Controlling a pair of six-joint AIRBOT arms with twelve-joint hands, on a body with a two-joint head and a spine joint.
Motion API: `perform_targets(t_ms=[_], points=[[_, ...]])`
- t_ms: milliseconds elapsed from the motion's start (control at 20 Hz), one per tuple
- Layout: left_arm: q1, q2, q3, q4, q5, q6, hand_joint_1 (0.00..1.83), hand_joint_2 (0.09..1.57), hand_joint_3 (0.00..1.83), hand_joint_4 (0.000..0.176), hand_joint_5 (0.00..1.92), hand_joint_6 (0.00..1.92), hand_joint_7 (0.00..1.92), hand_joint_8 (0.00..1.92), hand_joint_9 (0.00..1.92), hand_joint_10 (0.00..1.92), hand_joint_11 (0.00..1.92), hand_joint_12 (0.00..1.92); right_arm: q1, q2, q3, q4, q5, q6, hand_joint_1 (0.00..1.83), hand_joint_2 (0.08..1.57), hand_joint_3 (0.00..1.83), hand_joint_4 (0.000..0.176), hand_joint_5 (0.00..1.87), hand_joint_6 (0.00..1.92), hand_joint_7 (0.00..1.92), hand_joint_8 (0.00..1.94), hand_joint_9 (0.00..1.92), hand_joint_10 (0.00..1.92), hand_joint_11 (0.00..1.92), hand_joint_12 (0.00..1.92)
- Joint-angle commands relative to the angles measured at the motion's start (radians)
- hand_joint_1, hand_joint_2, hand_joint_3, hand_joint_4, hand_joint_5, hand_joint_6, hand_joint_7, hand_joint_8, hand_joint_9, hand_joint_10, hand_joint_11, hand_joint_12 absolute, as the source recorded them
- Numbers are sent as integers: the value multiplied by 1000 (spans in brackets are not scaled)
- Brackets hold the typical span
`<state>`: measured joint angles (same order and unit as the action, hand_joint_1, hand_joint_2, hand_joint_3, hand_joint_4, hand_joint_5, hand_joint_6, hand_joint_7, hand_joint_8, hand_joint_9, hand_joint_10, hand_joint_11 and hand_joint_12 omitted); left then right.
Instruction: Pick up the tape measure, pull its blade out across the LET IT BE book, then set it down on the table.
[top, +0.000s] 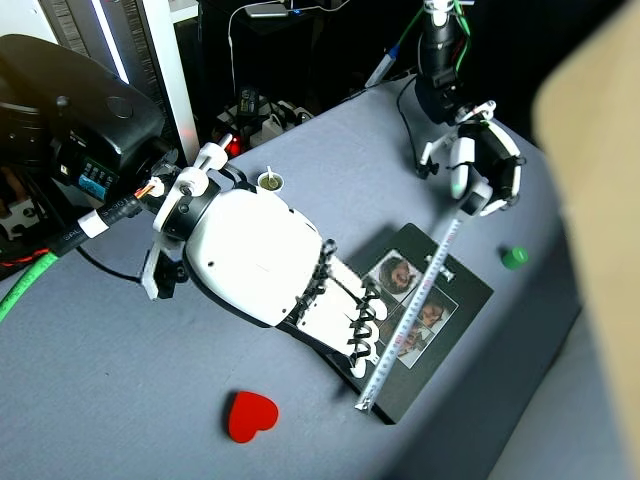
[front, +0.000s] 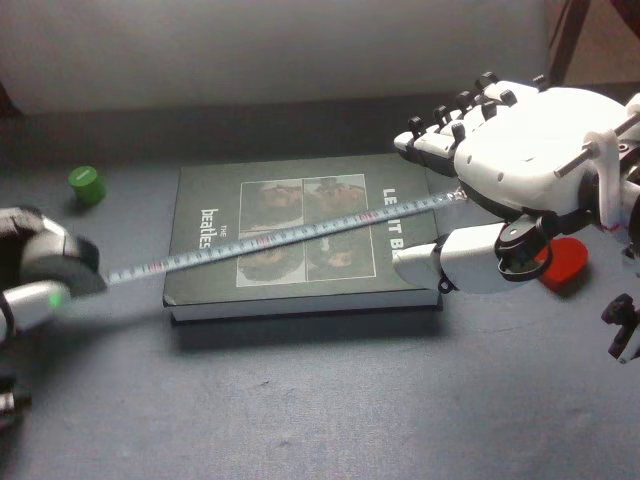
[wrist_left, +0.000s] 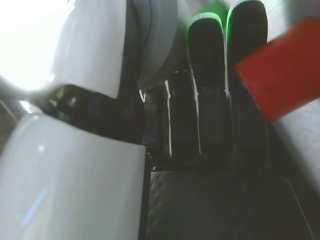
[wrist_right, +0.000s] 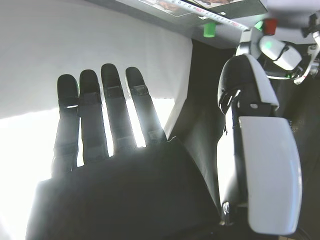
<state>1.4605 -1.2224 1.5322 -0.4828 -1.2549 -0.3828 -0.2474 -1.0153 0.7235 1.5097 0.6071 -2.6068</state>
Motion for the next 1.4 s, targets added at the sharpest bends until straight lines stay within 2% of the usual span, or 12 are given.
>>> perform_targets(t_ms=[0, 50, 150, 200, 300, 450, 550, 600, 650, 850, 1050, 1350], points=[[-4, 14, -8, -23, -113, 7, 1377, 1117, 1, 0, 890, 908, 1004, 951, 921, 1285, 927, 1167, 8, 8, -3, -58, 23, 5, 122, 1104, 1, 0, 136, 0, 211, 0, 181, 0, 0, 633], [-9, 19, -22, -42, -118, 20, 1375, 1124, 1, 0, 866, 937, 981, 983, 919, 1293, 917, 1172, 8, 8, -3, -59, 23, 5, 112, 1108, 2, 0, 130, 1, 199, 3, 177, 0, 0, 593], [-10, 29, -31, -19, -132, 20, 1372, 1140, 0, 0, 816, 974, 953, 1036, 905, 1326, 926, 1184, 9, 9, -4, -59, 23, 5, 127, 1102, 0, 0, 155, 5, 211, 4, 180, 1, 0, 614], [5, 54, -75, -5, -148, 21, 1371, 1142, 0, 0, 814, 965, 952, 1039, 903, 1331, 900, 1202, 9, 10, -4, -60, 23, 4, 134, 1099, 0, 0, 171, 6, 223, 5, 191, 3, 0, 648], [21, 73, -107, 2, -168, 30, 1371, 1142, 0, 0, 814, 965, 952, 1039, 903, 1331, 900, 1202, 9, 11, -5, -60, 23, 2, 134, 1099, 0, 0, 171, 6, 223, 5, 191, 3, 0, 648], [23, 126, -150, 21, -198, 44, 1371, 1142, 0, 0, 827, 947, 944, 1050, 903, 1335, 927, 1183, 10, 12, -5, -60, 23, 0, 103, 1113, 3, 0, 119, 1, 182, 0, 153, 0, 0, 562], [22, 159, -191, 25, -206, 46, 1371, 1142, 0, 0, 830, 926, 936, 1060, 908, 1335, 938, 1174, 11, 14, -6, -60, 23, -1, 100, 1113, 0, 0, 170, 9, 223, 7, 188, 7, 0, 625], [21, 176, -212, 25, -210, 48, 1379, 1127, 0, 0, 831, 910, 981, 1002, 976, 1282, 940, 1174, 12, 16, -8, -60, 23, -4, 109, 1103, 0, 0, 175, 4, 217, 2, 167, 7, 0, 551], [18, 194, -233, 25, -213, 51, 1368, 1153, 0, 0, 773, 1014, 927, 1070, 901, 1339, 922, 1177, 13, 18, -10, -60, 23, -5, 117, 1099, 0, 0, 164, 0, 210, 0, 159, 3, 0, 517], [58, 238, -311, 44, -242, 50, 1373, 1133, 0, 0, 850, 941, 965, 1018, 908, 1315, 910, 1178, 15, 24, -12, -61, 23, -7, 112, 1103, 0, 0, 133, 0, 197, 0, 155, 1, 0, 541], [103, 214, -335, 65, -259, 56, 1373, 1136, 0, 0, 840, 936, 949, 1042, 913, 1321, 931, 1169, 15, 24, -14, -61, 22, -8, 110, 1102, 0, 0, 151, 4, 201, 1, 163, 2, 0, 575], [112, 132, -302, 68, -246, 76, 1372, 1143, 0, 0, 814, 947, 967, 1046, 887, 1341, 915, 1180, 15, 24, -15, -61, 18, -8, 111, 1101, 0, 0, 120, 3, 178, 0, 138, 0, 0, 511]])
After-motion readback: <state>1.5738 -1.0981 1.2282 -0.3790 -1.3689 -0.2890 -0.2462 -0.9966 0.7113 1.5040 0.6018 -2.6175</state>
